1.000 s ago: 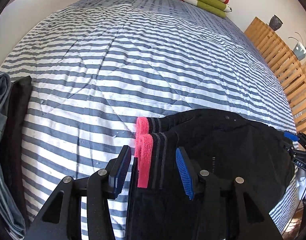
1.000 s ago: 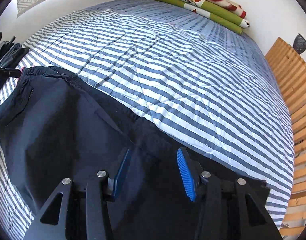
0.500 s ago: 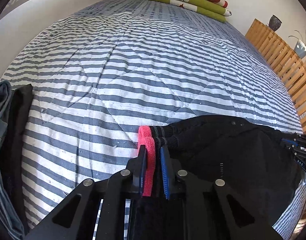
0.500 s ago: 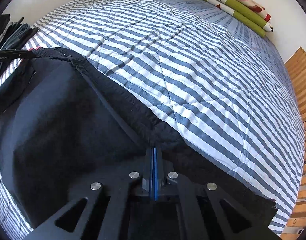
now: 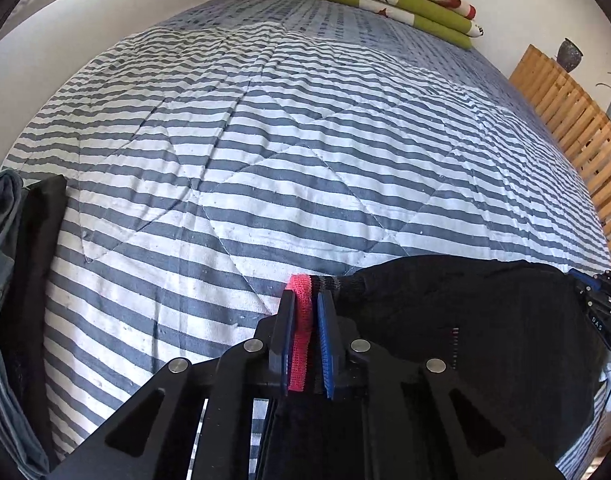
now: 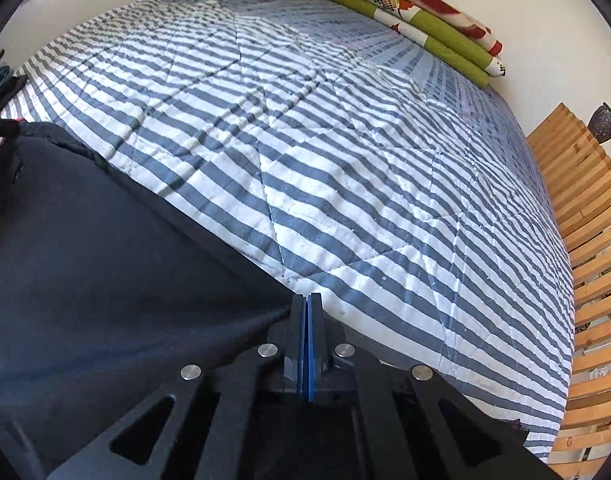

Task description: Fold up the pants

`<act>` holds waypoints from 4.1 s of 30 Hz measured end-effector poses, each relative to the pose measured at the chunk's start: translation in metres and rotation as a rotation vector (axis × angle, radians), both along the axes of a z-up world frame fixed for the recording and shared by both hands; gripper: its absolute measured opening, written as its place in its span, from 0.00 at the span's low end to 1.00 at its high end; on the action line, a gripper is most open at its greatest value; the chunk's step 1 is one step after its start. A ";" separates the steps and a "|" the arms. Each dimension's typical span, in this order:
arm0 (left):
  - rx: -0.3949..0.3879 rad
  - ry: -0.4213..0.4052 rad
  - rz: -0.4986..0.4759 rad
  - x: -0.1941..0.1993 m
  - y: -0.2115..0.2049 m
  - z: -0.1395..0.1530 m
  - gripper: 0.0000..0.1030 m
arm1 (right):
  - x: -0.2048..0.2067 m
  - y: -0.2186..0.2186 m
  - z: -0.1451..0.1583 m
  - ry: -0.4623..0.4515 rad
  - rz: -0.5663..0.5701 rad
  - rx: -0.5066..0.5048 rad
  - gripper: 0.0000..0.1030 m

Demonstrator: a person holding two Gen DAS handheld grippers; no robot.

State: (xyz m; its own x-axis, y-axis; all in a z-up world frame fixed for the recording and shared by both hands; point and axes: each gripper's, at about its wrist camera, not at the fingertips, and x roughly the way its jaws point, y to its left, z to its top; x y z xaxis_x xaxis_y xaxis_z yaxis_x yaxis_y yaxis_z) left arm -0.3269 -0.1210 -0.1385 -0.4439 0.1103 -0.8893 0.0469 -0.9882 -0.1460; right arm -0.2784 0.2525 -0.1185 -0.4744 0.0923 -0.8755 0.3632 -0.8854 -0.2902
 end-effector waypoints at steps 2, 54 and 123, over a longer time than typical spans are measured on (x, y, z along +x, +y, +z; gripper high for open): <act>0.011 0.005 -0.004 0.005 -0.005 0.010 0.14 | 0.002 0.002 0.004 0.005 -0.010 0.016 0.08; 0.101 0.002 -0.489 0.117 0.142 0.054 0.23 | 0.152 0.001 0.065 0.034 0.109 -0.598 0.43; -0.115 -0.044 -0.642 0.113 0.287 -0.044 0.27 | 0.165 0.106 0.008 -0.089 -0.161 -0.350 0.20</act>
